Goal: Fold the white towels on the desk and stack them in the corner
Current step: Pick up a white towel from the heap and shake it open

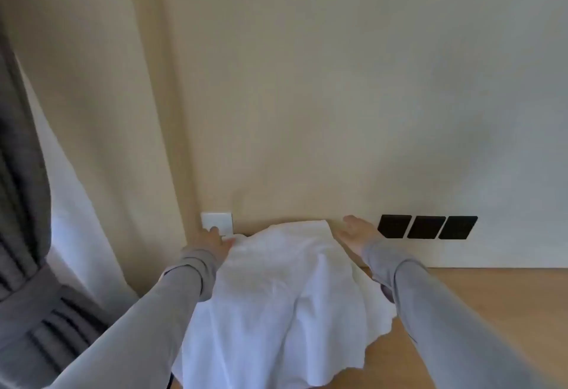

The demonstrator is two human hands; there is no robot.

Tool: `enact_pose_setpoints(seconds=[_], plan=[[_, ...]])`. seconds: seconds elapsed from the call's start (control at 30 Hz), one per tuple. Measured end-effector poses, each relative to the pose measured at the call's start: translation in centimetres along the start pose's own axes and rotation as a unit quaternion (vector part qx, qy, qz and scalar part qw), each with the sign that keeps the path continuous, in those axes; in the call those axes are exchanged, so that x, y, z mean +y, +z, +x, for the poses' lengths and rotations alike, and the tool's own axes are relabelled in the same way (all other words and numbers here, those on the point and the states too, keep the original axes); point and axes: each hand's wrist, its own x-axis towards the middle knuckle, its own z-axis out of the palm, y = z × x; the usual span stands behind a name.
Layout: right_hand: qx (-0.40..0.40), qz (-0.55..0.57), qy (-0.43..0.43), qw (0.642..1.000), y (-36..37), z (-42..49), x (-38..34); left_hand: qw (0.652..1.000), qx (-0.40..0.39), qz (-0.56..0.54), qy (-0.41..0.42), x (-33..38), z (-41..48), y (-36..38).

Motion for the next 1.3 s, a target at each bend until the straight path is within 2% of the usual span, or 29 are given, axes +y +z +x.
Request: enact_pose_setpoints(seconds=[0.2, 0.3, 0.4, 0.47, 0.53, 0.6, 0.63, 0.7, 0.8, 0.93, 1.07, 1.17, 1.3], plan=[[-0.066, 0.126, 0.125, 0.982, 5.1, -1.8, 3.1, 0.993, -0.047, -0.031, -0.103, -4.0, -2.1, 5.6], [-0.056, 0.144, 0.147, 0.977, 6.2, -1.9, 3.3, 0.981, -0.052, -0.114, -0.150, -4.0, -1.4, 6.7], [-0.043, 0.151, 0.155, 0.975, 6.7, -1.4, 3.2, 0.941, -0.063, -0.228, -0.242, -3.6, -0.4, 7.1], [-0.039, 0.163, 0.156, 0.973, 7.0, -1.0, 3.1, 0.905, -0.035, -0.314, -0.286, -3.3, 0.5, 7.1], [-0.030, 0.190, 0.170, 0.967, 7.2, -0.4, 3.0, 0.839, -0.027, -0.448, -0.307, -3.1, 1.5, 7.0], [-0.015, 0.225, 0.193, 0.955, 7.4, 0.2, 3.0, 0.783, -0.061, -0.537, -0.307, -3.0, 2.6, 7.0], [-0.010, 0.241, 0.207, 0.948, 7.4, 0.4, 3.0, 0.777, -0.061, -0.544, -0.312, -2.9, 2.8, 7.1], [-0.015, 0.268, 0.237, 0.934, 7.3, 0.7, 2.8, 0.784, -0.005, -0.530, -0.324, -2.4, 2.9, 7.5], [-0.035, 0.299, 0.290, 0.908, 6.9, 1.7, 2.7, 0.776, 0.056, -0.577, -0.247, -1.1, 2.4, 7.0], [-0.041, 0.333, 0.326, 0.884, 6.0, 2.4, 2.1, 0.763, 0.072, -0.627, -0.140, 0.4, 1.5, 4.0], [-0.061, 0.344, 0.332, 0.876, 5.5, 2.0, 2.2, 0.751, 0.047, -0.657, -0.043, 1.6, 0.1, 1.8], [-0.021, 0.372, 0.332, 0.867, 4.5, 1.5, 2.2, 0.742, 0.022, -0.669, 0.039, 2.9, -1.1, 0.5], [-0.027, 0.447, 0.299, 0.843, 2.2, 0.4, 3.0, 0.707, -0.014, -0.696, 0.124, 4.3, -1.9, -2.1]])
